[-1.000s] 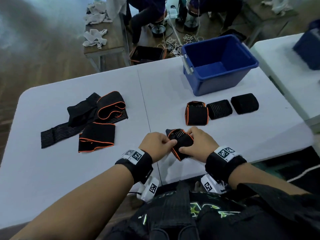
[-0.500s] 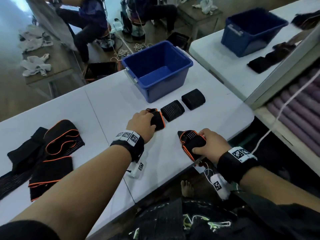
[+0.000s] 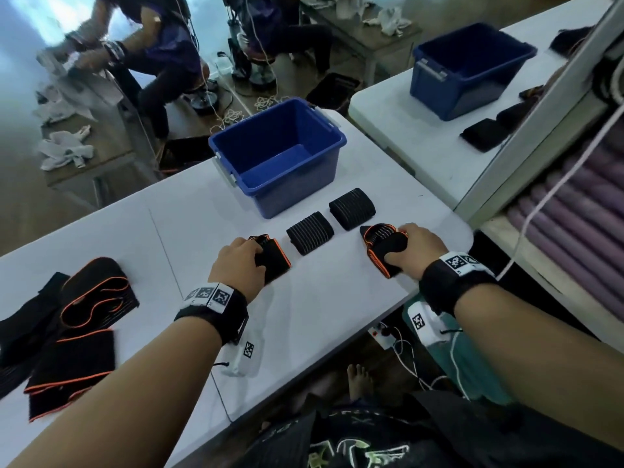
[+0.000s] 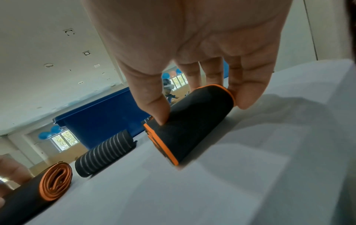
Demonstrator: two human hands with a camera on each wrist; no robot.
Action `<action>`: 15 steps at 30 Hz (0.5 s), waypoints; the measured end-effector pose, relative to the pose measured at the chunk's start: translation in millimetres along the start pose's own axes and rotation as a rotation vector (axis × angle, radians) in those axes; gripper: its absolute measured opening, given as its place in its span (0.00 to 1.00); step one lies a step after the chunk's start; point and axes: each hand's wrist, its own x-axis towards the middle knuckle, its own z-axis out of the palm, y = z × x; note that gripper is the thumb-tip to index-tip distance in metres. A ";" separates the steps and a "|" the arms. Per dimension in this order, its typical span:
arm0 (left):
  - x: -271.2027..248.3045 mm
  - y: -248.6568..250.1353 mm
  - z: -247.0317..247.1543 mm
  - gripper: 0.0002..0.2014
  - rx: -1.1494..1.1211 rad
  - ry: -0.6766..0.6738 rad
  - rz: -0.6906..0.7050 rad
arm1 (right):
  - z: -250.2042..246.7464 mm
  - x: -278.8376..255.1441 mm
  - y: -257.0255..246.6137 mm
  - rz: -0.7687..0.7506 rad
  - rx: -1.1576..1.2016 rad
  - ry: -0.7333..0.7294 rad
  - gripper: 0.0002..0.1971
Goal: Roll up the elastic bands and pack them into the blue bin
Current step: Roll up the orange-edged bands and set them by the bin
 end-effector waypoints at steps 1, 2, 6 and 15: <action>0.0 -0.2 0.5 0.20 -0.003 -0.001 -0.004 | -1.0 2.7 0.5 0.002 -0.006 -0.004 0.34; -0.1 -0.4 0.9 0.20 -0.007 0.000 -0.006 | -2.2 4.7 1.0 0.004 -0.015 -0.014 0.33; -0.2 -2.8 2.0 0.19 -0.082 0.051 -0.006 | -13.3 14.0 4.2 -0.016 -0.084 -0.088 0.31; -37.0 -40.9 2.1 0.10 -0.328 0.275 -0.284 | -43.8 26.7 -69.4 -0.345 -0.073 -0.051 0.18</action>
